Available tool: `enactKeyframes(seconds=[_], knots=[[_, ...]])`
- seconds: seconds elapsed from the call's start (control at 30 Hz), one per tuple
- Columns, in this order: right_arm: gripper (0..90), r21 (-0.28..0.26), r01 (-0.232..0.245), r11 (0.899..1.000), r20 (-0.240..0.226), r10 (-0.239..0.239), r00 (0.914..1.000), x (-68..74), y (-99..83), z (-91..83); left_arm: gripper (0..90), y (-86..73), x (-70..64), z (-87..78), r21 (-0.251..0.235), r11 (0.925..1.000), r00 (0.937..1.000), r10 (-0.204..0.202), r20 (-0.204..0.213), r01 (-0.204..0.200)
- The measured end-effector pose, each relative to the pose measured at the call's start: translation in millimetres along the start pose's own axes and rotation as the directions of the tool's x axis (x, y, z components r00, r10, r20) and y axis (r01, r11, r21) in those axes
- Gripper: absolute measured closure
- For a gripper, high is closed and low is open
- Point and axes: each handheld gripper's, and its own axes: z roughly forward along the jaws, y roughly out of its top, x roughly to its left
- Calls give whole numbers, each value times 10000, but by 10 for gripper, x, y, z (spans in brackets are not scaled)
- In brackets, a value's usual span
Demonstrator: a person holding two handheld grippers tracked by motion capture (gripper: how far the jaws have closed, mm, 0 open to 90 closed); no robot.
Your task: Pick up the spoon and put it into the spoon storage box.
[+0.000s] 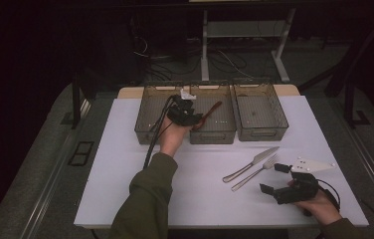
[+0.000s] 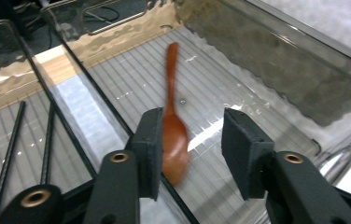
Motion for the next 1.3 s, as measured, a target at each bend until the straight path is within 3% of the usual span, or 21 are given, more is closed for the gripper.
enactKeyframes(seconds=[0.33, 0.57, 0.73, 1.3], knots=[[27, -7, 0, 10000, 8, 0, 10000, -1, 0, -1, 462, 15, -13, -141, -225, 9982, 9962, 577, 650, -564], [27, 11, 4, 10000, 12, -4, 10000, -1, 0, 2, 389, -14, -54, -282, -515, 9951, 9886, 896, 1212, -839], [27, 30, 9, 10000, 6, -9, 10000, -1, 0, 2, 370, -64, -93, -378, -737, 9922, 9843, 1104, 1375, -1010], [27, 32, 3, 10000, 32, -3, 10000, -4, -1, 3, 315, -441, -166, -697, -1357, 9864, 9738, 1182, 1943, -927]])
